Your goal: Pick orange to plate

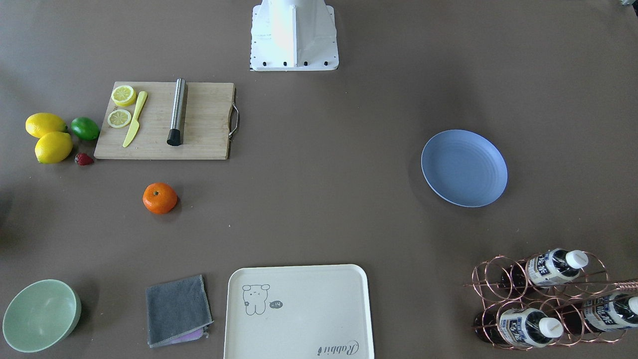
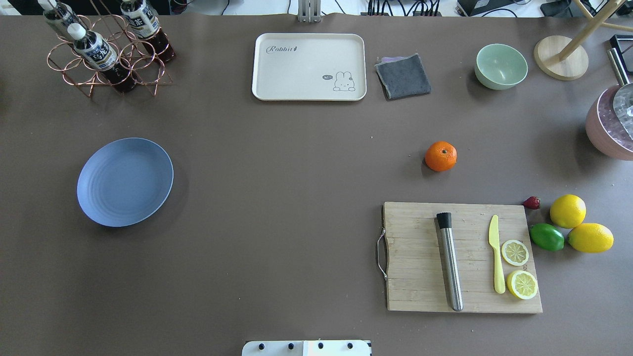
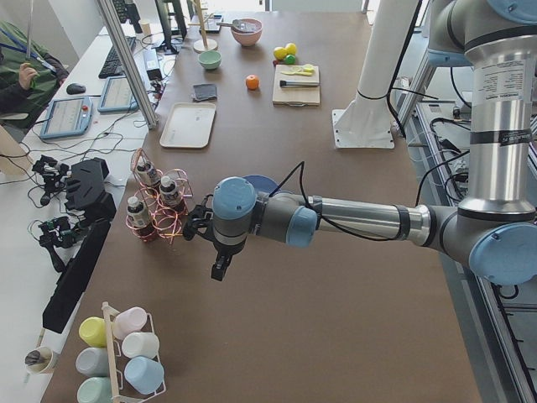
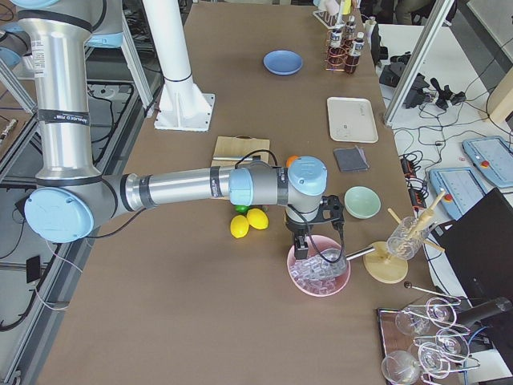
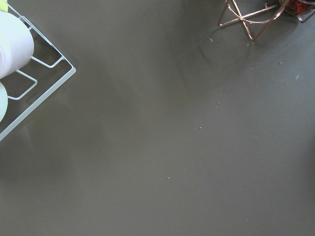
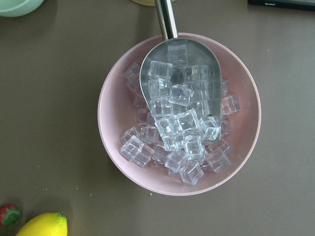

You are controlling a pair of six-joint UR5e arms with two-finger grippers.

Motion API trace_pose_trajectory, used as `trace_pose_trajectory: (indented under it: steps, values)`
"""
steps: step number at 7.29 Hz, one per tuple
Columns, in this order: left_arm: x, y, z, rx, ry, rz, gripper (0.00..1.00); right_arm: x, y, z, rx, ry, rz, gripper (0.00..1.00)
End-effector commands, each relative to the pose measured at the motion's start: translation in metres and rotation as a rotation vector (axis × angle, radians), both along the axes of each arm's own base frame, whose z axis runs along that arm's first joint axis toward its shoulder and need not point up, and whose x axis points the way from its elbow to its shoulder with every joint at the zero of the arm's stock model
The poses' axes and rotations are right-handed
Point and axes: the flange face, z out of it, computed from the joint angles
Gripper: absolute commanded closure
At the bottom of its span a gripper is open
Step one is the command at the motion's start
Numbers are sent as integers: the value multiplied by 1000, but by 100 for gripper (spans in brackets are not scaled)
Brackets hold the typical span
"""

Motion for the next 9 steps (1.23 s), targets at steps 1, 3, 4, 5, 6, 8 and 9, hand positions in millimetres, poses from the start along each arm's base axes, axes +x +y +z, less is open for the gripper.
trace_pose_trajectory:
  steps: [1, 3, 4, 5, 6, 8, 9]
  values:
    - [-11, 5, -3, -22, -9, -15, 2, 0, 5, 7, -25, 5, 13, 0]
    - [-12, 6, 6, -39, -8, -16, 2, 1, 8, 9, -23, 5, 14, 0]
    - [-12, 7, 12, -50, -8, -16, 2, 0, 8, 8, -22, 5, 13, 0]
    - [-12, 5, 18, -62, -13, -15, 2, 0, 7, 6, -19, 5, 13, 0]
    - [-15, 3, 23, -68, -61, -23, 2, 0, 7, 6, -19, 5, 13, 0]
    - [-16, 5, 28, -76, -82, -27, 2, 0, 6, 3, -12, 4, 13, 0]
    - [-16, 5, 31, -80, -82, -27, 2, 0, 5, 2, -9, 4, 13, 0]
